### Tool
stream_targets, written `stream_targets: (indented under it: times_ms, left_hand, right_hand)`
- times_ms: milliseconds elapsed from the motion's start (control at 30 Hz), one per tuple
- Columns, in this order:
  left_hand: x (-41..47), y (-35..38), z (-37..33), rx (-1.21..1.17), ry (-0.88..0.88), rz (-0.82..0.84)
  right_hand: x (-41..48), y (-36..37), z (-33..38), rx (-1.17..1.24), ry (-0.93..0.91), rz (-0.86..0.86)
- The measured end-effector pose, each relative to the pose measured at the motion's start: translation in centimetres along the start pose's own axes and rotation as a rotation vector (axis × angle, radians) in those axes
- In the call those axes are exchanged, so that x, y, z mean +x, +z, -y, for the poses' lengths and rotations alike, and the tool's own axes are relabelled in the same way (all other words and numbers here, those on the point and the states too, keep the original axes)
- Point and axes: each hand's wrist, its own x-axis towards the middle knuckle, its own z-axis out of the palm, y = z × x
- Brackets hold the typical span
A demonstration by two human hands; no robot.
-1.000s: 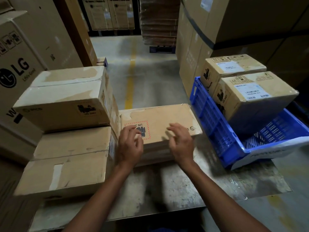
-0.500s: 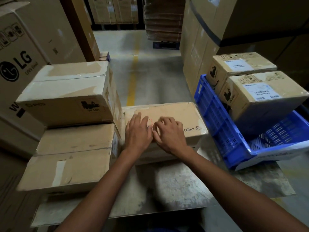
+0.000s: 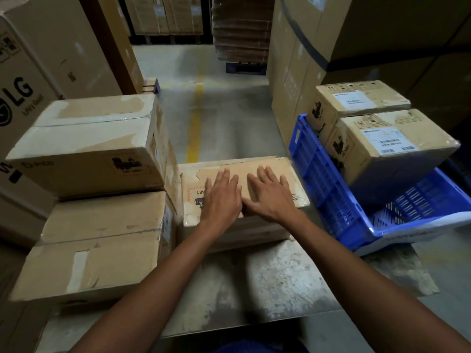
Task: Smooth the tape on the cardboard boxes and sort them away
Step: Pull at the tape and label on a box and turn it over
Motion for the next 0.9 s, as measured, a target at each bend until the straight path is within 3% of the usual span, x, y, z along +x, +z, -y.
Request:
stream_targets:
  times_ms: [200, 267, 367, 467, 633, 700, 800, 900]
  left_hand:
    - [0.8, 0.4, -0.3, -0.033, 0.012, 0.001]
    - [0.0, 0.0, -0.3, -0.133, 0.121, -0.126]
    - [-2.1, 0.9, -0.3, -0.209, 0.305, -0.321]
    - [-3.0, 1.6, -0.6, -0.194, 0.308, -0.274]
    - [-1.9, 1.7, 0.6, -0.170, 0.316, -0.240]
    - [-1.3, 1.0, 1.9, -0.080, 0.152, -0.193]
    - [-1.0, -0.4, 4.0, -0.027, -0.270, -0.111]
    - [-1.4, -1.0, 4.2, -0.082, -0.398, -0.083]
  right_hand:
    - [0.1, 0.1, -0.9, 0.004, -0.028, 0.035]
    - [0.2, -0.2, -1.3, 0.040, -0.029, 0.038]
    - [-1.2, 0.8, -1.7, 0.124, 0.038, -0.182]
    - [-3.0, 2.6, -1.4, 0.124, 0.042, -0.285]
    - [-2.8, 0.9, -2.0, 0.049, 0.004, -0.218]
    - [-2.9, 0.3, -2.8, 0.045, 0.112, -0.229]
    - [-3.4, 0.4, -4.4, 0.264, 0.402, -0.227]
    - [-3.4, 1.0, -4.6, 0.613, 0.510, -0.292]
